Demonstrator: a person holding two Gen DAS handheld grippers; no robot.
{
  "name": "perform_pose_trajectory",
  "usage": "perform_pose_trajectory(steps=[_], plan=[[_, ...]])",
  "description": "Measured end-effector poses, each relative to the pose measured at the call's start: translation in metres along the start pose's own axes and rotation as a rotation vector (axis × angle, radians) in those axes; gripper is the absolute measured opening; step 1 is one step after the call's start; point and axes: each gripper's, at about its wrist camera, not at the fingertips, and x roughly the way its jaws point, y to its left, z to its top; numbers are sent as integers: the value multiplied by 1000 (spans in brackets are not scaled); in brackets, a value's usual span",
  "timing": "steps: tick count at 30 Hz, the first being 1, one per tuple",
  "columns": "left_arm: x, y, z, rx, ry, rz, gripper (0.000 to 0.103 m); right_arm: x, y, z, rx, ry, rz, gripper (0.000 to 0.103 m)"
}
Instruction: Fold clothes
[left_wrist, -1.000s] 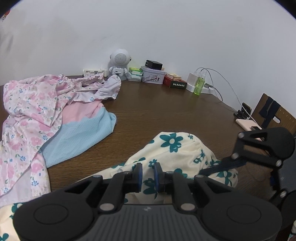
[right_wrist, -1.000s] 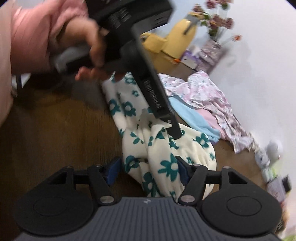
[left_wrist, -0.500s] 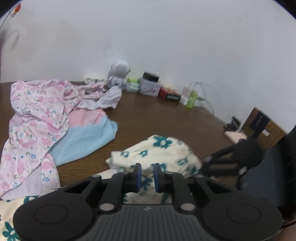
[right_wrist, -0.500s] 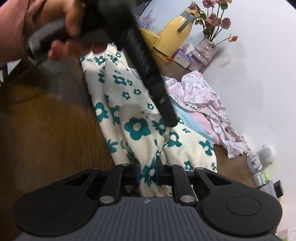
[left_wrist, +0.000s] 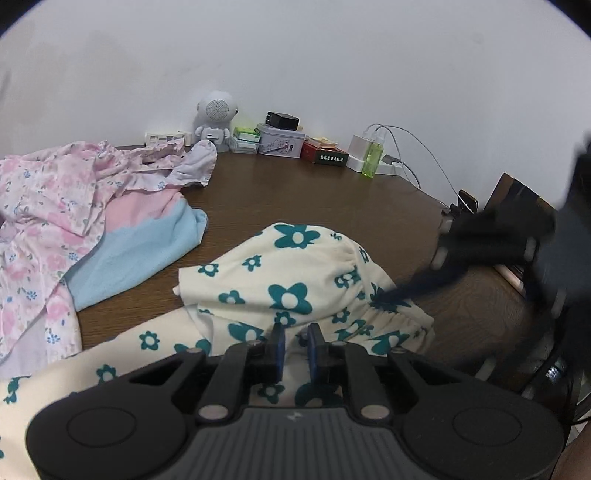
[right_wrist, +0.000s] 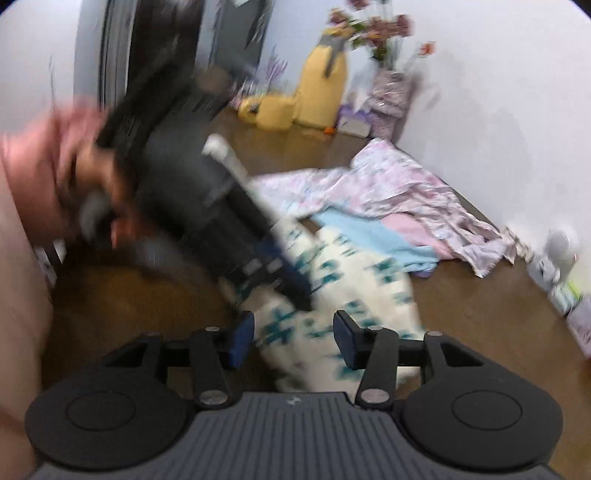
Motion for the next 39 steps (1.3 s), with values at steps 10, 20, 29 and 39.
perform_pose_trajectory(steps=[10, 20, 29, 39], plan=[[-4, -2, -11, 12, -25, 19, 12, 78, -116, 32, 179, 176, 301, 41], [-32, -1, -22, 48, -124, 33, 12, 98, -88, 28, -9, 172, 485, 7], [-35, 16, -5, -22, -202, 31, 23, 83, -97, 25, -39, 51, 493, 7], [-21, 18, 6, 22, -170, 55, 25, 109, -96, 15, -44, 101, 528, 7]])
